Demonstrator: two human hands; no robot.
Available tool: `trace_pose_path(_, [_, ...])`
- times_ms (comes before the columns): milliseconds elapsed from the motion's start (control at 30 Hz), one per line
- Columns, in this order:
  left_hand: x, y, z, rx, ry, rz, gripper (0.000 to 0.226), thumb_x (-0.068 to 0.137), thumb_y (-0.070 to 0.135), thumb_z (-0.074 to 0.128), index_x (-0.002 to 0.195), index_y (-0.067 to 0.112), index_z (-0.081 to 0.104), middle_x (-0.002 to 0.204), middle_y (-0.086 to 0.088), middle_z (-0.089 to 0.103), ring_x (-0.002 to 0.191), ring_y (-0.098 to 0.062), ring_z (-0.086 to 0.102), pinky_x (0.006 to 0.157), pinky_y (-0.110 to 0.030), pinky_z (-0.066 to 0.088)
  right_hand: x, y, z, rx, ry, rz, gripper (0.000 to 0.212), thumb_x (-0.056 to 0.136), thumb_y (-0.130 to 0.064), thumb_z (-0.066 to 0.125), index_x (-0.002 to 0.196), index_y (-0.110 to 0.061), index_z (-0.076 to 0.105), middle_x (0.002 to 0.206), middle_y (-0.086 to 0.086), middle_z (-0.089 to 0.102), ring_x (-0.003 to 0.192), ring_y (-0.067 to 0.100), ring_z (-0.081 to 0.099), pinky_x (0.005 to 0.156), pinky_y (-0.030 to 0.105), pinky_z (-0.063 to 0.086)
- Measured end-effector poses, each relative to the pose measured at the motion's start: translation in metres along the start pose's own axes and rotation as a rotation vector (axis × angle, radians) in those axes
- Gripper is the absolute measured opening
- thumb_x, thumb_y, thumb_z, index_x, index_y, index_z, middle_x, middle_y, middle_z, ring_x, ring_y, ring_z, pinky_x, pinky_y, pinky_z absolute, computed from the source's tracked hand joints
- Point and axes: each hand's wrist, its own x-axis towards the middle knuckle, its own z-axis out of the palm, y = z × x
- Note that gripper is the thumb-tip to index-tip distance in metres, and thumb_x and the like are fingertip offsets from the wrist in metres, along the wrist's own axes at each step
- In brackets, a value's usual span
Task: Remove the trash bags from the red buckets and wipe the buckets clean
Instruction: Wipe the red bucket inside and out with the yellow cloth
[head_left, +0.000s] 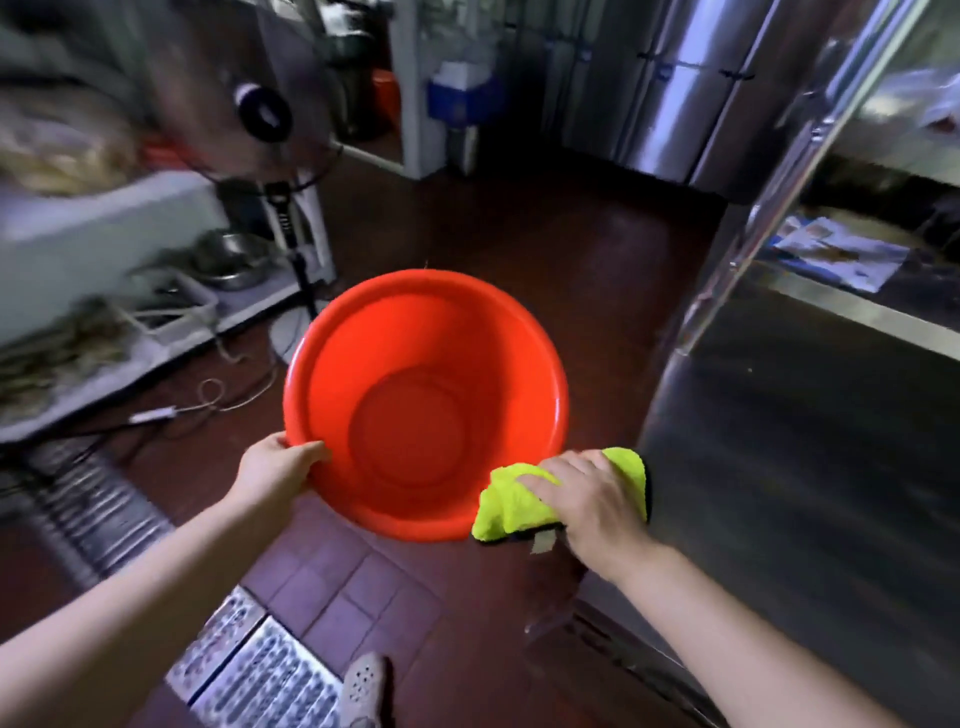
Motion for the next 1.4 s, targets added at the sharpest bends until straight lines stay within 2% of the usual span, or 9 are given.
trace_pose_path(100, [0.021, -0.027, -0.044, 0.079, 0.143, -0.072, 0.013, 0.06, 0.011, 0.072, 0.061, 0.01, 0.059, 0.049, -0.009, 0.054, 0.054, -0.021, 0.046, 0.047, -0.026, 0.044, 0.021, -0.005, 0.025, 0.074, -0.103, 0.08, 0.06, 0.05, -0.006, 0.056, 0.106, -0.027, 0.051, 0.083, -0.001, 0.063, 0.072, 0.024, 0.058, 0.063, 0.032, 0.032])
trace_pose_path(200, [0.056, -0.07, -0.078, 0.135, 0.256, -0.179, 0.022, 0.05, 0.022, 0.068, 0.063, 0.006, 0.064, 0.056, -0.015, 0.061, 0.059, -0.026, 0.058, 0.07, -0.045, 0.056, 0.038, -0.01, 0.057, 0.145, -0.205, 0.161, 0.06, 0.043, -0.002, 0.051, 0.099, -0.023, 0.061, 0.081, -0.003, 0.063, 0.071, 0.022, 0.056, 0.064, 0.03, 0.03])
trace_pose_path(400, [0.13, -0.126, -0.106, 0.169, 0.341, -0.388, 0.013, 0.07, 0.014, 0.071, 0.075, 0.003, 0.066, 0.067, -0.018, 0.066, 0.063, -0.028, 0.063, 0.07, -0.042, 0.057, 0.087, -0.019, 0.133, 0.147, -0.479, 0.323, 0.06, 0.048, 0.005, 0.072, 0.103, -0.019, 0.068, 0.086, -0.003, 0.065, 0.08, 0.025, 0.064, 0.069, 0.037, 0.049])
trace_pose_path(567, [0.197, -0.155, -0.093, 0.194, 0.345, -0.522, 0.012, 0.076, 0.013, 0.069, 0.074, 0.003, 0.063, 0.071, -0.019, 0.066, 0.067, -0.029, 0.061, 0.068, -0.035, 0.051, 0.128, -0.018, 0.2, 0.22, -0.656, 0.603, 0.048, 0.079, -0.009, 0.061, 0.125, -0.022, 0.054, 0.117, -0.004, 0.059, 0.112, 0.023, 0.052, 0.089, 0.031, 0.036])
trace_pose_path(700, [0.25, -0.189, -0.059, 0.149, 0.359, -0.585, 0.01, 0.081, 0.006, 0.066, 0.087, -0.001, 0.061, 0.085, -0.02, 0.065, 0.075, -0.029, 0.059, 0.072, -0.034, 0.047, 0.136, -0.01, 0.265, 0.415, -0.663, 0.891, 0.05, 0.076, -0.014, 0.069, 0.122, -0.03, 0.058, 0.117, -0.006, 0.063, 0.105, 0.024, 0.059, 0.08, 0.03, 0.045])
trace_pose_path(833, [0.298, -0.241, -0.017, 0.12, 0.35, -0.621, 0.01, 0.081, -0.001, 0.063, 0.09, -0.003, 0.059, 0.085, -0.019, 0.063, 0.075, -0.028, 0.057, 0.074, -0.037, 0.047, 0.128, 0.005, 0.334, 0.515, -0.665, 1.125, 0.033, 0.077, -0.017, 0.074, 0.108, -0.021, 0.064, 0.082, -0.008, 0.064, 0.08, 0.02, 0.06, 0.066, 0.026, 0.041])
trace_pose_path(1100, [0.375, -0.363, 0.059, 0.046, 0.391, -0.713, 0.006, 0.083, 0.001, 0.061, 0.089, -0.002, 0.06, 0.093, -0.026, 0.065, 0.082, -0.033, 0.061, 0.084, -0.047, 0.05, 0.1, 0.048, 0.486, 0.501, -0.753, 1.211, 0.047, 0.075, -0.016, 0.076, 0.119, -0.012, 0.061, 0.102, 0.014, 0.069, 0.094, 0.033, 0.063, 0.077, 0.033, 0.046])
trace_pose_path(1233, [0.393, -0.421, 0.081, -0.041, 0.39, -0.753, 0.011, 0.084, 0.001, 0.061, 0.093, -0.006, 0.059, 0.088, -0.022, 0.061, 0.064, -0.023, 0.054, 0.071, -0.037, 0.049, 0.085, 0.066, 0.543, 0.532, -0.748, 1.21, 0.06, 0.075, -0.015, 0.077, 0.13, -0.017, 0.054, 0.109, 0.012, 0.067, 0.099, 0.032, 0.063, 0.083, 0.037, 0.049])
trace_pose_path(1400, [0.381, -0.461, 0.095, -0.199, 0.27, -0.758, 0.027, 0.095, 0.002, 0.047, 0.122, -0.001, 0.048, 0.101, -0.022, 0.057, 0.073, -0.022, 0.057, 0.055, -0.02, 0.055, 0.07, 0.08, 0.582, 0.522, -0.739, 1.23, 0.054, 0.075, -0.016, 0.077, 0.125, -0.015, 0.057, 0.102, 0.011, 0.068, 0.094, 0.032, 0.063, 0.08, 0.038, 0.05])
